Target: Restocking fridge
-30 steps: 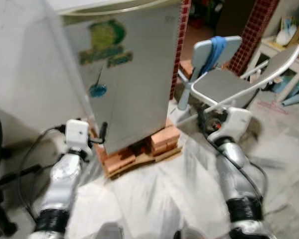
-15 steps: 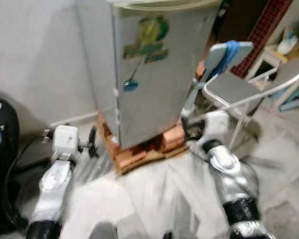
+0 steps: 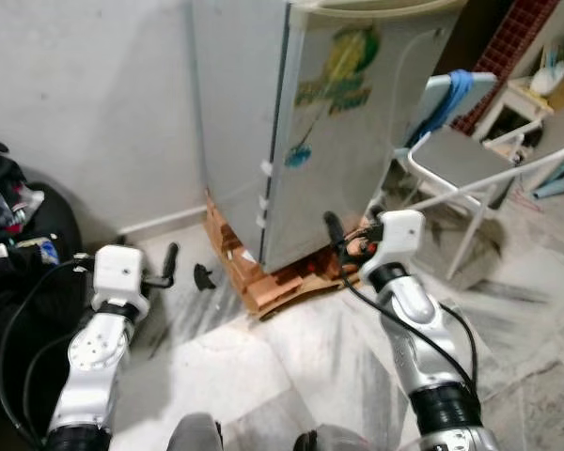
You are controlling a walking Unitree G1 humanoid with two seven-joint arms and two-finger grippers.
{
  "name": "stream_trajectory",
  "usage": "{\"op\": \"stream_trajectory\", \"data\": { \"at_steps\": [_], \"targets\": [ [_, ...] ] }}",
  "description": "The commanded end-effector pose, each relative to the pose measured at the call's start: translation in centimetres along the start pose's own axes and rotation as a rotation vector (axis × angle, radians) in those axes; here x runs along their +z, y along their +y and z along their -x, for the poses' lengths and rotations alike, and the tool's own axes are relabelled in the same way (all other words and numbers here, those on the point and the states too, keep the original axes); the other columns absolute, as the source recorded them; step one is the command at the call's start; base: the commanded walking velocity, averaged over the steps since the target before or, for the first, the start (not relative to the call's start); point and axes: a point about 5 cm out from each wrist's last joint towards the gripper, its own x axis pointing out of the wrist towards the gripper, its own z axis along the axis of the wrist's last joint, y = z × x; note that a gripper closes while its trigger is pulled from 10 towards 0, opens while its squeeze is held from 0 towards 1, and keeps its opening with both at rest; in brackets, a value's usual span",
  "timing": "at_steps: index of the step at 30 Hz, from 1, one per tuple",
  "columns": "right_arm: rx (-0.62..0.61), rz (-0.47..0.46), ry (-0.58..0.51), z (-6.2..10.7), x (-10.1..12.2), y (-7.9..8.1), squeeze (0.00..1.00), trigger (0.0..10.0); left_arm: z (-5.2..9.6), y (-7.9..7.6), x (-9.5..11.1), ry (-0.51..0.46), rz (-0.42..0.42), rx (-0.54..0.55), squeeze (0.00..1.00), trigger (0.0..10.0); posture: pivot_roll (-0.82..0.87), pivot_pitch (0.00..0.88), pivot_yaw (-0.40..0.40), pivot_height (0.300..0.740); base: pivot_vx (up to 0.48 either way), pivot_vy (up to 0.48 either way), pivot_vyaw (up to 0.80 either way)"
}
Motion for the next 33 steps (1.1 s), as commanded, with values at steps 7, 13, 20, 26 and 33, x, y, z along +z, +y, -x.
{"op": "stream_trajectory", "data": {
  "at_steps": [7, 13, 20, 26, 33],
  "targets": [
    [-0.054, 0.005, 0.008, 0.6, 0.1, -1.5, 0.0, 10.0, -0.2, -0.8, 0.3, -0.013, 0.011, -0.046, 0.0, 10.0, 0.09, 0.058, -0.071, 0.74, 0.282, 0.071, -0.8],
    [-0.055, -0.004, 0.01, 0.8, 0.0, -1.3, 0.0, 10.0, -0.1, -0.9, 0.2, -0.007, 0.019, -0.057, 0.0, 10.0, 0.09, 0.063, -0.068, 0.74, 0.332, 0.347, -0.67],
    [-0.061, -0.023, 0.012, 0.9, 0.0, -1.5, 0.0, 10.0, 0.0, -1.0, -0.1, 0.012, 0.033, -0.055, 0.0, 10.0, 0.09, 0.065, -0.068, 0.74, 0.214, 0.393, 0.0],
    [-0.1, 0.059, 0.063, 0.9, -0.6, -2.1, 0.0, 10.0, 0.3, -0.6, -0.6, 0.042, 0.013, -0.062, 0.0, 10.0, 0.1, 0.06, -0.051, 0.74, 0.0, 0.476, 0.0],
    [-0.172, 0.036, 0.041, 1.2, -0.3, -2.5, 0.0, 10.0, -0.1, -0.7, -0.4, 0.052, -0.01, -0.094, 0.0, 10.0, 0.09, 0.054, -0.003, 0.74, 0.0, 0.247, 0.0]
  ]
}}
